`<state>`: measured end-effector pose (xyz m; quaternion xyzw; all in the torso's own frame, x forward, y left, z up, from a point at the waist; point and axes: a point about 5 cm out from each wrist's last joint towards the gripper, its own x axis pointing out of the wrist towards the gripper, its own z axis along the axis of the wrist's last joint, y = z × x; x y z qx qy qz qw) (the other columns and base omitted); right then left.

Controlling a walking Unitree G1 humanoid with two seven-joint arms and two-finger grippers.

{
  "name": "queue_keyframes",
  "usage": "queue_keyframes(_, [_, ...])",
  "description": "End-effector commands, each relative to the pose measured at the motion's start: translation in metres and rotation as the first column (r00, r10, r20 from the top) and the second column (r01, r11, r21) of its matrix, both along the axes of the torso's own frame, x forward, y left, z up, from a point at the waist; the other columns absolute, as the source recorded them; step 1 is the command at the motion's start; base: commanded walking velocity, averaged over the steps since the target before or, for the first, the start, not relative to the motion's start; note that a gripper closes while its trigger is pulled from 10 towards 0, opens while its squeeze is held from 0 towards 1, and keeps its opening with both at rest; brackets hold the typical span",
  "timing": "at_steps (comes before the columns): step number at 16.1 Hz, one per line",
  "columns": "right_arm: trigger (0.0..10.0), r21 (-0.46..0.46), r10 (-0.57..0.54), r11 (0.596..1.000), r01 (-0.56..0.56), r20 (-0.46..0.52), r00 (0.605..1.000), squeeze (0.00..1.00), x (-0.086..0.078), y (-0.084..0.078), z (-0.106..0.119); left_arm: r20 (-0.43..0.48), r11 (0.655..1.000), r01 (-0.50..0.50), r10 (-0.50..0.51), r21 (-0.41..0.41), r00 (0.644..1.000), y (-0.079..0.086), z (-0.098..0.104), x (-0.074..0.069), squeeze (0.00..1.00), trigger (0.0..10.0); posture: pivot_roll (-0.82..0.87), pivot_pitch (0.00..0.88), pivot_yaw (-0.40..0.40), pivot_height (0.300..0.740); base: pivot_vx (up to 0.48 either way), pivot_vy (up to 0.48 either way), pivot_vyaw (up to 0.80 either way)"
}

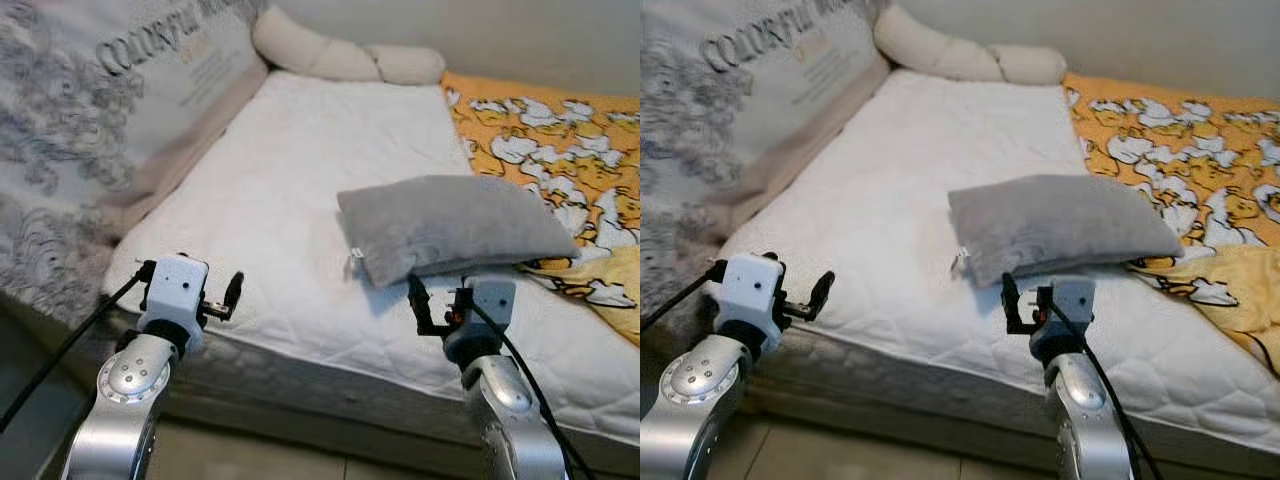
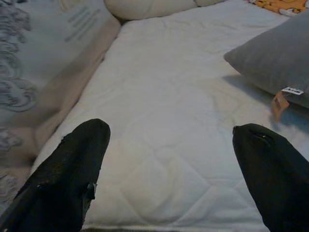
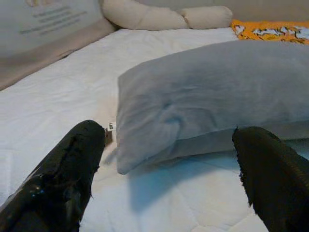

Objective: Clean up the room

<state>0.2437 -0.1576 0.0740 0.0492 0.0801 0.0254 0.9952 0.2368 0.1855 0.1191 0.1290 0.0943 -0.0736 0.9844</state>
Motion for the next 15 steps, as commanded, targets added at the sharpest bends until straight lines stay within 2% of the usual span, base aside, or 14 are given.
queue_keyframes(1, [10.0, -0.023, 0.001, 1.0, -0.001, -0.006, 1.0, 1.0, 0.0038, 0.001, 0.0007, 0.009, 1.0, -0.012, 0.012, 0.005, 1.0, 0.003, 0.0028, 0.0016, 0.0, 10.0, -0.01, 0.0, -0.039, 0.74, 0.0, 0.0, 0.0])
queue_keyframes(3, [10.0, -0.029, 0.014, 0.999, -0.014, 0.017, 1.0, 1.0, 0.0043, 0.0028, 0.0028, 0.017, 1.0, -0.015, 0.015, -0.002, 1.0, 0.0034, 0.0041, 0.0016, 0.0, 10.0, -0.01, 0.0, -0.039, 0.74, 0.0, 0.0, 0.0])
queue_keyframes(8, [10.0, 0.008, 0.014, 1.0, -0.014, 0.005, 1.0, 1.0, 0.0035, 0.0029, 0.0027, 0.025, 1.0, -0.018, 0.018, -0.002, 1.0, 0.0027, 0.006, 0.003, 0.0, 10.0, -0.01, 0.0, -0.038, 0.74, 0.0, 0.0, 0.0])
queue_keyframes(9, [10.0, 0.007, 0.014, 1.0, -0.014, 0.006, 1.0, 1.0, 0.0037, 0.0026, 0.003, 0.025, 1.0, -0.018, 0.018, -0.002, 1.0, 0.0027, 0.006, 0.003, 0.0, 10.0, -0.01, 0.0, -0.038, 0.74, 0.24, 0.0, 0.0])
queue_keyframes(12, [10.0, 0.007, 0.014, 1.0, -0.014, 0.005, 1.0, 1.0, 0.0042, 0.0016, 0.0036, 0.026, 1.0, -0.021, 0.021, 0.001, 0.999, 0.0032, 0.0064, 0.0035, 0.0, 10.0, -0.01, 0.0, -0.04, 0.74, 0.245, 0.0, -0.79])
queue_keyframes(15, [10.0, 0.008, 0.018, 1.0, -0.018, 0.012, 1.0, 1.0, 0.0052, 0.001, 0.0049, 0.028, 1.0, -0.022, 0.022, 0.0, 0.999, 0.0037, 0.0069, 0.004, 0.0, 10.0, -0.01, 0.0, -0.04, 0.74, 0.267, 0.0, 0.0])
